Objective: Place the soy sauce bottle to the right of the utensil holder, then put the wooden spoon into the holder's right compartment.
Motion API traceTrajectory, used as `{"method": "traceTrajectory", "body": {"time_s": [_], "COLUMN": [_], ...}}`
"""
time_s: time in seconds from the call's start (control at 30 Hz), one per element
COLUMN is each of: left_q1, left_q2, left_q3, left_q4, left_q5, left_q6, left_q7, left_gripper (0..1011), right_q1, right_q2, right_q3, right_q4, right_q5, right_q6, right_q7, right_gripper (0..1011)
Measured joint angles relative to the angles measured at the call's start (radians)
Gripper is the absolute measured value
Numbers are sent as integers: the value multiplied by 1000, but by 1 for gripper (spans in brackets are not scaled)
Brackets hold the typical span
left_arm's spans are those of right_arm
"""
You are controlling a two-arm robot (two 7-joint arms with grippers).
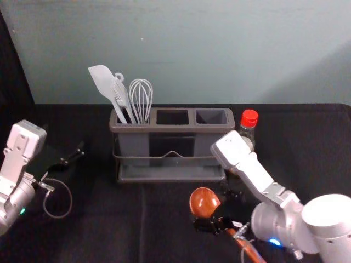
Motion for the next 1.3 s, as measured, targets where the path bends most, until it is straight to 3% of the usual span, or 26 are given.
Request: {"method": "traceTrajectory", "body": {"time_s": [0.1, 0.2, 0.27, 0.3, 0.33, 0.37, 0.4, 0.43, 0.47, 0.5, 0.53, 0.57, 0.63, 0.67, 0.8, 0.87, 0.97, 1.3], "left_q1": [0, 0, 0, 0, 0, 0, 0, 0, 0, 0, 0, 0, 0, 0, 0, 0, 0, 0], "left_q2": [0, 0, 0, 0, 0, 0, 0, 0, 0, 0, 0, 0, 0, 0, 0, 0, 0, 0], "left_q3": [0, 0, 0, 0, 0, 0, 0, 0, 0, 0, 0, 0, 0, 0, 0, 0, 0, 0], "left_q4": [0, 0, 0, 0, 0, 0, 0, 0, 0, 0, 0, 0, 0, 0, 0, 0, 0, 0], "left_q5": [0, 0, 0, 0, 0, 0, 0, 0, 0, 0, 0, 0, 0, 0, 0, 0, 0, 0], "left_q6": [0, 0, 0, 0, 0, 0, 0, 0, 0, 0, 0, 0, 0, 0, 0, 0, 0, 0], "left_q7": [0, 0, 0, 0, 0, 0, 0, 0, 0, 0, 0, 0, 0, 0, 0, 0, 0, 0], "left_gripper": [1012, 1011, 1011, 1012, 1012, 1011, 1011, 1011, 1011, 1011, 1012, 1011, 1011, 1011, 1012, 1011, 1011, 1012], "right_q1": [-16, -45, -52, -68, -105, -105, -127, -170, -170, -197, -229, -240, -279, -279, -334, -344, -350, -350], "right_q2": [53, 104, 115, 134, 156, 156, 163, 168, 168, 167, 162, 159, 141, 141, 89, 73, 59, 59], "right_q3": [8, 27, 32, 43, 76, 76, 95, 134, 134, 154, 175, 181, 198, 198, 216, 222, 228, 228], "right_q4": [-72, -136, -144, -160, -178, -178, -184, -192, -192, -195, -196, -196, -194, -194, -173, -167, -162, -161], "right_q5": [-1, 2, 4, 10, 39, 39, 56, 92, 92, 109, 124, 127, 125, 125, 100, 98, 101, 103], "right_q6": [-6, -69, -93, -144, -257, -257, -321, -448, -448, -522, -626, -664, -797, -797, -1022, -1073, -1099, -1103], "right_q7": [44, 75, 78, 83, 86, 86, 86, 78, 78, 67, 47, 37, -15, -15, -124, -145, -156, -158], "right_gripper": [836, 835, 836, 835, 835, 835, 835, 836, 836, 835, 836, 835, 835, 835, 836, 835, 835, 835]}}
